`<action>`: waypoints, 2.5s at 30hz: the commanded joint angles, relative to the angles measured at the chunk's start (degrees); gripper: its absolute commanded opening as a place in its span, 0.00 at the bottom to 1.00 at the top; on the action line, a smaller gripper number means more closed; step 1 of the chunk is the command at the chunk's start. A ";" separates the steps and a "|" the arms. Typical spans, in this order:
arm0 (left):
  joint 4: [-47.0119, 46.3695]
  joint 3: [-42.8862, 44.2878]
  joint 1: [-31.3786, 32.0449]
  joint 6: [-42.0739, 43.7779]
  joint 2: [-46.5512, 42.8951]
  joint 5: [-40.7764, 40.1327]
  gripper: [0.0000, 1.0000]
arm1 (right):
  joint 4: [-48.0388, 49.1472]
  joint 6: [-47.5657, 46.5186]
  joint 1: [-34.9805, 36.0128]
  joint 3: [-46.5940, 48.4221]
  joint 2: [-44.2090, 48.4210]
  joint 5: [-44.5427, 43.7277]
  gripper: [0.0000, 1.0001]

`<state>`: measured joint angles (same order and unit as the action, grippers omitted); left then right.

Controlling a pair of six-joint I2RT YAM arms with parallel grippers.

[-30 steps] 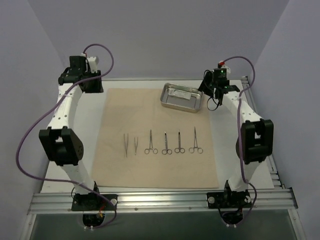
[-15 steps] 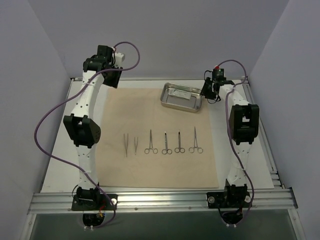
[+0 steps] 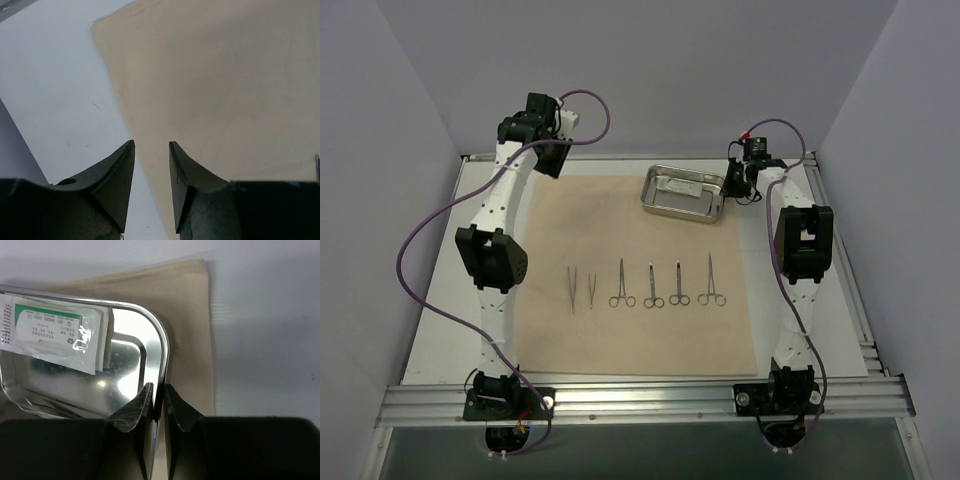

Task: Open and lay out the surgical kit
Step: Adjust the container in the surgical kit, then pick up the medical item from the container.

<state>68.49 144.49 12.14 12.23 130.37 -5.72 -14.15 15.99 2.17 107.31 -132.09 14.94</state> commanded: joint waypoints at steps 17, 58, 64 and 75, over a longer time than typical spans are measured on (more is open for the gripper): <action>-2.48 4.05 0.78 -1.51 3.14 5.45 0.43 | 0.61 -3.43 -1.47 4.93 -2.82 1.58 0.15; -3.36 2.20 0.08 -3.26 2.26 5.72 0.43 | -1.06 -47.80 20.59 18.38 -13.45 -18.01 0.45; -3.19 2.03 -0.28 -3.26 2.09 7.12 0.43 | 2.99 -49.21 21.03 16.71 -13.37 -19.51 0.45; -3.01 0.80 -0.36 -3.53 1.56 7.21 0.43 | 3.34 -52.55 21.12 13.98 -10.21 -17.84 0.07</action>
<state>66.83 145.36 12.21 9.37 133.49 0.36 -10.63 -35.05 23.24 122.43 -145.01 -2.17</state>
